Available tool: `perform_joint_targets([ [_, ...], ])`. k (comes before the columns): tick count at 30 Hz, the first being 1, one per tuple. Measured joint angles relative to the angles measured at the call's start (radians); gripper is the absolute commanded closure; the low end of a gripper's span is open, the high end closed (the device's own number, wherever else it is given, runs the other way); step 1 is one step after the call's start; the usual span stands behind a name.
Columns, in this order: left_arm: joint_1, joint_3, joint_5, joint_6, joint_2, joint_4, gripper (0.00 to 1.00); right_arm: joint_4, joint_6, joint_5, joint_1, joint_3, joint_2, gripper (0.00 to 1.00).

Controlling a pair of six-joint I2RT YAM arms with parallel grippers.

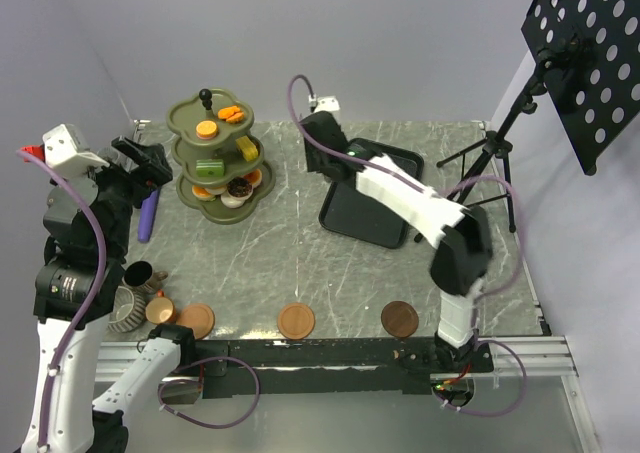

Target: Serve the afternoon tea

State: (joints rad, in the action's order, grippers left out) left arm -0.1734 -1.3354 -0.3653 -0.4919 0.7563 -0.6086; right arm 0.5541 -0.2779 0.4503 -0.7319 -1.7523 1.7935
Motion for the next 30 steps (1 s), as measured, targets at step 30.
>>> perform_joint_targets([
  [30, 0.028, 0.024, 0.029, 0.01, 0.011, -0.002, 0.0, 0.085, -0.302, -0.032, 0.043, -0.436, 0.614, 0.17],
])
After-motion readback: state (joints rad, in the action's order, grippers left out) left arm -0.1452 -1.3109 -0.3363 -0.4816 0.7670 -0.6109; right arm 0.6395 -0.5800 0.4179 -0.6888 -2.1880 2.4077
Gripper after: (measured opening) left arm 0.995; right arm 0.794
